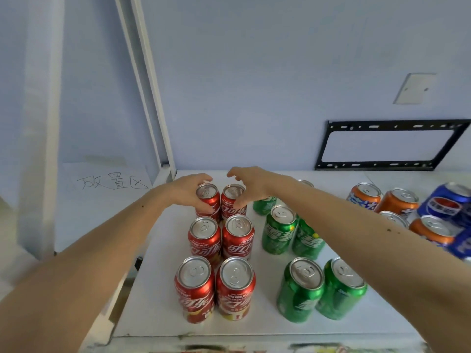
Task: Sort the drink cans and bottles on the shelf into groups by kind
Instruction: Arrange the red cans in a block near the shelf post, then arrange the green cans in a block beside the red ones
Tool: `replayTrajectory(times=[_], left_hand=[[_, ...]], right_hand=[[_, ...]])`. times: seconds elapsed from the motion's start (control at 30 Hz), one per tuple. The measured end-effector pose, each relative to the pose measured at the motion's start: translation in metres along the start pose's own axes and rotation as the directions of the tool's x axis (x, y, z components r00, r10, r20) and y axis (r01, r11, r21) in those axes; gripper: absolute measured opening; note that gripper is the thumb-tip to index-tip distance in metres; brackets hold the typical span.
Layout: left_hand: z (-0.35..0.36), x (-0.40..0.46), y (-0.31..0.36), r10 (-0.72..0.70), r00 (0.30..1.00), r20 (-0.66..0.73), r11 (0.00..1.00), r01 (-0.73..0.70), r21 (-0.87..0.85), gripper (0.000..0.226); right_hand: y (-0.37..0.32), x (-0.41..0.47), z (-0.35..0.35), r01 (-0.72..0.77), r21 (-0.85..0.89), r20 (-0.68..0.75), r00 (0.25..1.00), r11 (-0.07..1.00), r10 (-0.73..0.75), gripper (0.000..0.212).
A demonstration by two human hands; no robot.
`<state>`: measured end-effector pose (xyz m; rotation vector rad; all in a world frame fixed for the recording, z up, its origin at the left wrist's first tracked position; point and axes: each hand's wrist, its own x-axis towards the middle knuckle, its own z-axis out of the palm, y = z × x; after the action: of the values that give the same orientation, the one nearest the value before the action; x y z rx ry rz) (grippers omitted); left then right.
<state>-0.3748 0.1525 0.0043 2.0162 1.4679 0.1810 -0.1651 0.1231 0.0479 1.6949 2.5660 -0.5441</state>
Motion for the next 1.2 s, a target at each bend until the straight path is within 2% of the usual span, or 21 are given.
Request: replayTrajectory(times=[0.1, 0.3, 0.43, 0.5, 0.63, 0.77, 1.0, 1.1, 1.2], left_hand=[[-0.011, -0.011, 0.016, 0.02, 0.999, -0.041, 0.995, -0.024, -0.101, 0.097], [0.012, -0.058, 0.095, 0.277, 0.941, -0.195, 0.961, -0.274, 0.04, 0.084], [0.066, -0.099, 0.147, 0.368, 0.917, -0.156, 0.929, -0.355, 0.103, 0.078], [0.095, -0.115, 0.162, 0.37, 0.923, -0.103, 0.923, -0.354, 0.15, 0.082], [0.141, -0.127, 0.171, 0.293, 0.955, -0.048, 0.927, -0.271, 0.26, 0.09], [0.167, -0.131, 0.171, 0.235, 0.968, -0.092, 0.932, -0.198, 0.304, 0.086], [0.175, -0.135, 0.173, 0.194, 0.969, -0.155, 0.954, -0.15, 0.258, 0.077], [0.176, -0.138, 0.175, 0.173, 0.971, -0.165, 0.959, -0.128, 0.254, 0.081], [0.177, -0.139, 0.177, 0.157, 0.973, -0.172, 0.96, -0.109, 0.258, 0.082]], right_hand=[[0.012, -0.033, -0.02, -0.001, 0.084, -0.083, 0.997, 0.996, 0.008, 0.078], [0.052, -0.125, -0.018, 0.018, 0.215, -0.203, 0.979, 0.976, 0.026, 0.053], [0.074, -0.178, -0.003, 0.038, 0.208, -0.157, 0.988, 0.977, -0.005, 0.043], [0.083, -0.198, 0.006, 0.04, 0.179, -0.073, 0.997, 0.983, -0.028, 0.048], [0.094, -0.221, 0.029, 0.049, 0.045, 0.094, 0.994, 0.998, -0.053, 0.076], [0.099, -0.225, 0.047, 0.113, -0.046, 0.028, 0.993, 0.992, -0.112, 0.071], [0.096, -0.229, 0.046, 0.202, -0.012, 0.031, 0.979, 0.979, -0.201, 0.068], [0.096, -0.23, 0.046, 0.166, -0.014, 0.012, 0.986, 0.986, -0.165, 0.061], [0.091, -0.226, 0.052, 0.031, -0.115, -0.087, 0.995, 0.993, -0.042, 0.06]])
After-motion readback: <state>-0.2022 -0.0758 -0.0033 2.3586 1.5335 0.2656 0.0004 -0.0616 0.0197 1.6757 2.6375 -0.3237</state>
